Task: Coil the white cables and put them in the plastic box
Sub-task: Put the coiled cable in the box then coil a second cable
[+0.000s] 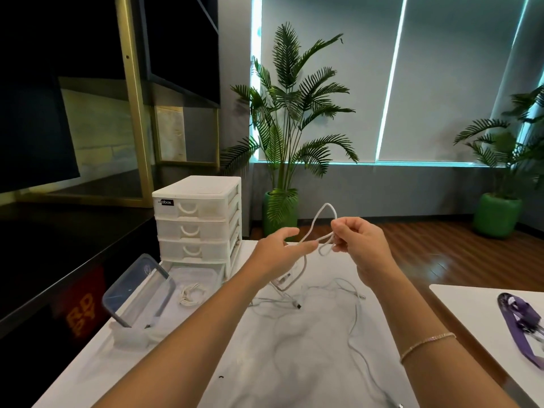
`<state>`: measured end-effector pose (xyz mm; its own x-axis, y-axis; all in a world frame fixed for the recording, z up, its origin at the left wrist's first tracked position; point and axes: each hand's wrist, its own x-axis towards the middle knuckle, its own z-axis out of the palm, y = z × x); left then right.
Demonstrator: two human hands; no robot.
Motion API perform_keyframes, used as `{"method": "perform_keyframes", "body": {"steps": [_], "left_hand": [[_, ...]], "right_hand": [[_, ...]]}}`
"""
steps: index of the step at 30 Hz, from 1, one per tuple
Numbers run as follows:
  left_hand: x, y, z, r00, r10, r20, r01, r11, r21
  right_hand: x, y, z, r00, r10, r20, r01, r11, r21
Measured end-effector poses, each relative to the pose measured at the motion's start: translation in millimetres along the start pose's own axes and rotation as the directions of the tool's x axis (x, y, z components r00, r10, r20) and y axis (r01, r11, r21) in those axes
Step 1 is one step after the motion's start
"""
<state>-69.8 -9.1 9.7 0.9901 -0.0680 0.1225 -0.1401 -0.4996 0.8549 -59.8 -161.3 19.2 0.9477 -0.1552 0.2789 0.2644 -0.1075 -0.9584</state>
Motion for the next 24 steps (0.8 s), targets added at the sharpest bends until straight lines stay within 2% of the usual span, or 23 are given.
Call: {"method": "perform_keyframes", "body": {"steps": [5,12,16,19,21,24], "left_hand": [[1.0,-5.0,0.8,0.995,-0.027,0.099,0.027,1.000,0.007],[-0.5,-4.4,11.6,0.952,0.121,0.280,-0.139,0.989,0.045],[0.1,-8.7,17.4,0.980,0.170,0.102,-0.176,0.983,0.054],[4.1,-10.0,11.2,0.983,0.180,-0.033,-0.180,0.984,-0.003],[4.8,-8.5,4.6,0.974,0.183,-0.134,-0.188,0.982,-0.022],[8.0,-6.3,-1.1,0.963,0.158,-0.216,-0.167,0.986,-0.023]], "right_hand": [[-7.2,0.3,-5.1,0.992,0.003,0.123,-0.011,0.998,0.064],[-21.0,10.7,-19.7,0.924,0.097,0.370,-0.109,0.994,0.011],[-25.8,26.4,-29.6,0.925,0.218,0.313,-0.211,0.976,-0.055],[-31.4,38.5,-41.2,0.894,0.363,0.262,-0.308,0.923,-0.231],[-38.9,44.3,-46.2,0.841,0.478,0.255,-0.355,0.842,-0.407],[-46.8,55.1,-45.2,0.758,0.605,0.244,-0.325,0.674,-0.663]]}}
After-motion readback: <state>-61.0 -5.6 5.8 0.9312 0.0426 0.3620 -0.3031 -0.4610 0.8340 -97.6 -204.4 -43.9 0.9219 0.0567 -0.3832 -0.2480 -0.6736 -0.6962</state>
